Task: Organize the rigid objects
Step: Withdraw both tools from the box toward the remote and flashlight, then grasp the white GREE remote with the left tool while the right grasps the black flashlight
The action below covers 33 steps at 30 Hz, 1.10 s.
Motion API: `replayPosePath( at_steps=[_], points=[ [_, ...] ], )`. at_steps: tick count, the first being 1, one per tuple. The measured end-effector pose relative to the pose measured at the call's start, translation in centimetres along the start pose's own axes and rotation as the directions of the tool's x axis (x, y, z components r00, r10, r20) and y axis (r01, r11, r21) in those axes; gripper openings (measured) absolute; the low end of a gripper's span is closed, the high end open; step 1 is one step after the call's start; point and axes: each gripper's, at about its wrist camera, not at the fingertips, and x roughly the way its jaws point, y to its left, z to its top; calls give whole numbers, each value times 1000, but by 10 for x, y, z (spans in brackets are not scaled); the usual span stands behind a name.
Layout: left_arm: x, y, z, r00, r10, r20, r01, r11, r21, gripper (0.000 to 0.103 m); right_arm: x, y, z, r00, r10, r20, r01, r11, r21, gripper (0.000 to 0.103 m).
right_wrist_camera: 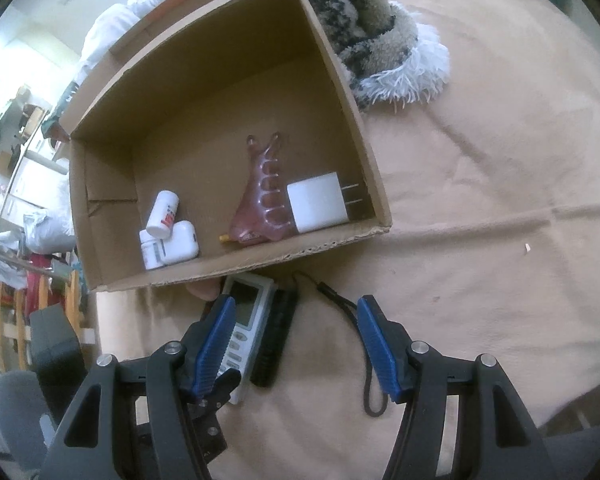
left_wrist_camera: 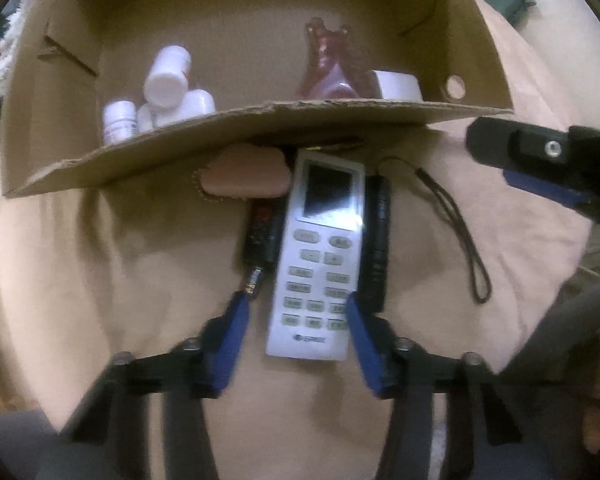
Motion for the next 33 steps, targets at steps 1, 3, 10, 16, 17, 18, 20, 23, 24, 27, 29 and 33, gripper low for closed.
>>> replayPosePath(
  at_steps=[1,3,10,16,17,18,20,23,24,27,29,33],
  points=[
    [0,2,0,1000,2,-3,-2,1000,4,35,1,0,0,1000,-3,-3,3,1000,0,66],
    [0,1,0,1000,10,3,-10,1000,15,36,2,-1,-1,1000,-8,-7,8,1000,-1,66],
    [13,-1,-9,998,56,-17,-56,998,34,57,7,0,-1,1000,-27,-12,28,1000,1,66],
    [13,-14,-19,997,72,-24,-70,993,92,41,11,-6,-3,998,-47,-28,48,999,19,66],
    [12,-12,-22,997,62,-39,-59,995,79,41,11,-7,-3,998,-47,-29,48,999,22,66],
    [9,-10,-28,997,46,-60,-42,997,58,41,11,-8,-3,998,-45,-31,46,999,25,66],
    [3,-8,-39,995,28,-99,-24,999,42,41,12,-9,-3,999,-36,-38,37,999,34,66],
    [-3,-5,-58,990,22,-138,-15,999,47,41,12,-10,-4,998,-17,-53,20,999,44,66],
    [-2,-4,-64,989,22,-144,-15,999,45,41,14,-9,-4,998,-9,-59,12,999,46,66],
    [3,-4,-67,989,27,-147,-23,999,27,42,17,-9,-5,997,17,-77,-13,998,57,66],
    [6,-10,-63,991,45,-123,-41,999,33,45,22,-9,-6,994,37,-99,-30,997,71,66],
    [19,-21,-50,990,86,-113,-81,995,50,48,42,-16,-10,975,139,-171,-114,982,149,66]
  ],
)
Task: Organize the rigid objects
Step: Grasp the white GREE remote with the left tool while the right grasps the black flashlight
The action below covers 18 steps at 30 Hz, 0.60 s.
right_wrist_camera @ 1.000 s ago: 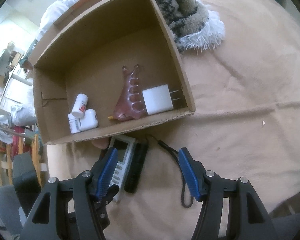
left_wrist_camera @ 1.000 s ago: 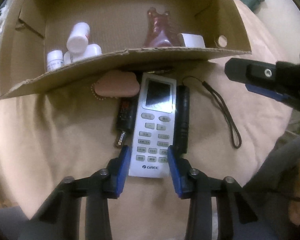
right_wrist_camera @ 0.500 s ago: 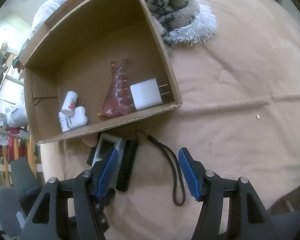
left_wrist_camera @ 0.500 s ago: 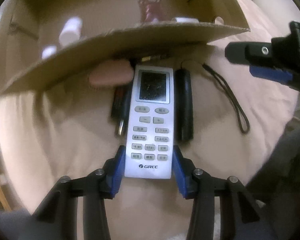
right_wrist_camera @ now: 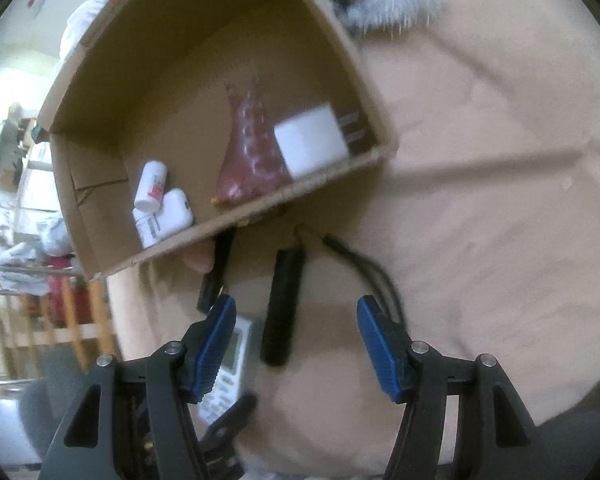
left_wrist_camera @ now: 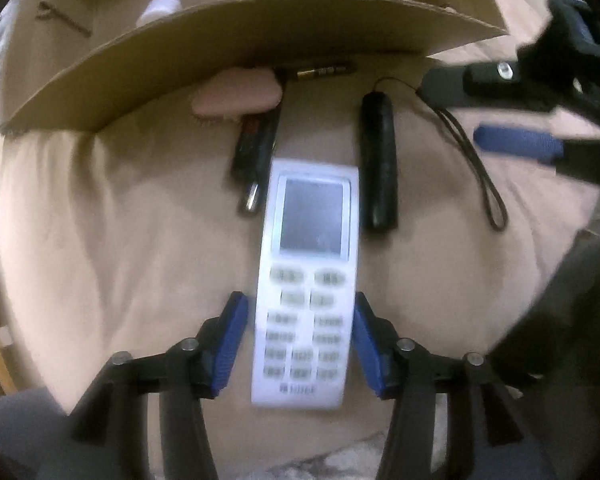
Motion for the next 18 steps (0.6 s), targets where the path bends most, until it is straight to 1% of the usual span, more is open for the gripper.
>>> replayPosePath(
  at_steps=[2,4,5,6,8,11,12,13,14,15,16,18],
  points=[
    [3,-2,4,1000,5,6,-5,1000,8,48,7,-3,1,998,51,-35,-50,998,35,66],
    [4,0,5,1000,-10,6,10,1000,-11,49,14,-1,3,997,65,-50,-63,997,37,66],
    [3,0,5,1000,-15,6,15,1000,-17,47,17,0,4,997,60,-56,-58,998,37,66],
    [2,0,5,1000,-17,6,17,1000,-13,41,23,3,5,996,56,-66,-54,998,34,66],
    [-1,-2,7,1000,-11,7,11,1000,1,41,32,6,6,995,51,-81,-49,998,24,66],
    [-5,9,9,999,-41,-1,41,998,-52,41,47,11,6,995,-3,-102,4,1000,4,65],
    [-7,12,6,999,-46,3,46,996,-74,41,49,12,7,995,4,-99,-3,1000,8,65],
    [-9,14,5,999,-40,8,41,996,-81,41,51,12,10,995,13,-94,-11,1000,18,65],
    [-10,17,22,1000,-28,14,29,996,-87,41,53,11,12,996,17,-88,-14,999,31,65],
    [-13,17,21,1000,-12,26,15,995,-97,41,54,11,13,996,17,-84,-15,999,33,65],
    [-16,26,20,999,-3,34,6,994,-105,41,55,13,13,997,9,-80,-7,1000,21,65],
    [-19,27,21,999,21,43,-15,990,-138,40,56,22,10,997,-34,-72,32,999,-32,64]
  ],
)
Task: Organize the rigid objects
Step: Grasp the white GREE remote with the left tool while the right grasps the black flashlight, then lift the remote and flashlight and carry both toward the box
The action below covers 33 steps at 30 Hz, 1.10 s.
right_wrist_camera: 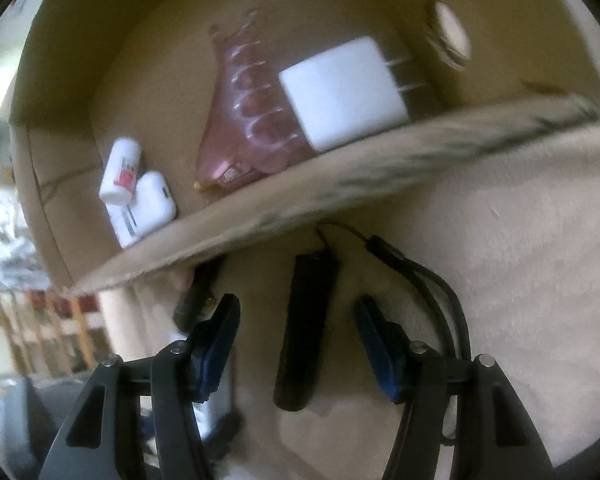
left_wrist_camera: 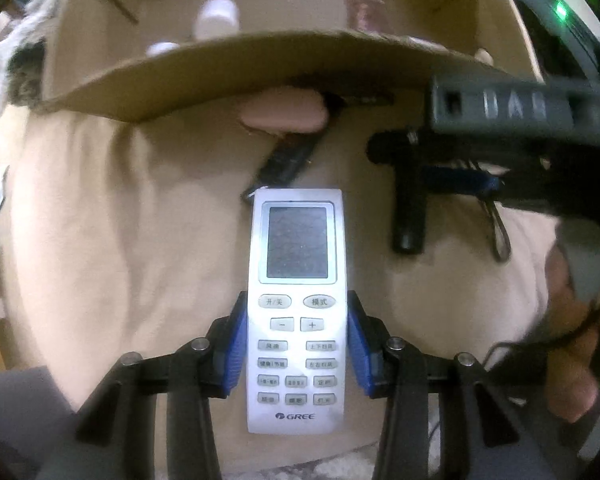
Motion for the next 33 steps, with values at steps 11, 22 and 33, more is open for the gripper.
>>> replayPosePath(
  at_steps=[11,22,33],
  points=[
    [-21,23,15,999,1,37,1,999,-43,40,-3,33,-22,985,-162,61,169,974,-150,21],
    [-47,47,1,994,26,110,-11,991,-137,40,-48,39,-65,990,-21,137,43,986,-158,21],
    [-70,64,-26,974,45,223,7,974,-225,40,-117,41,-82,942,148,302,-81,971,-226,21]
  ],
)
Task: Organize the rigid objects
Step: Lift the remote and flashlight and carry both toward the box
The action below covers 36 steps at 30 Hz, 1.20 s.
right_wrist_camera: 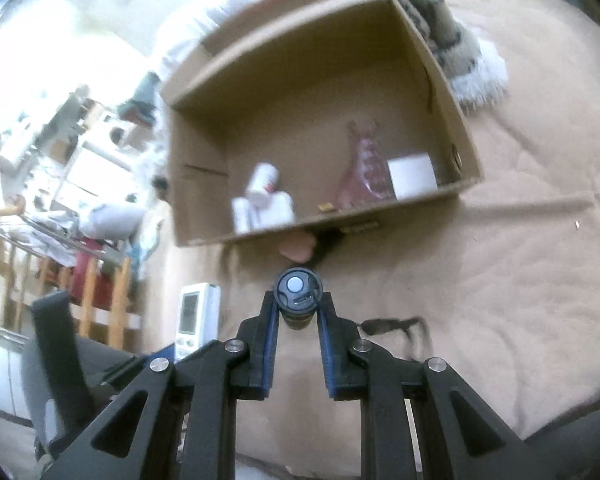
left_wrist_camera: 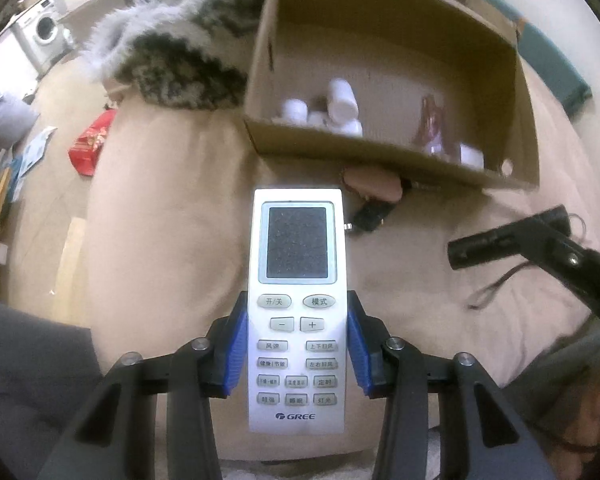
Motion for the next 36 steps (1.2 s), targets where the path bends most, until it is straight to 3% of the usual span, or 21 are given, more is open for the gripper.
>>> replayPosePath(
  at_steps=[8,18,28,36],
  points=[
    [-59,12,16,992,-28,124,30,999,-21,40,-44,26,11,992,84,95,-73,991,-111,21],
    [-102,10,70,967,-50,250,57,998,-20,40,-75,53,53,980,87,176,-46,973,-224,21],
    [-99,-11,120,954,-56,294,49,998,32,40,-72,67,90,977,71,201,-14,961,-275,21],
    [-57,-18,149,961,-36,274,26,999,41,40,-35,54,116,982,70,173,-24,967,-254,21]
  ],
)
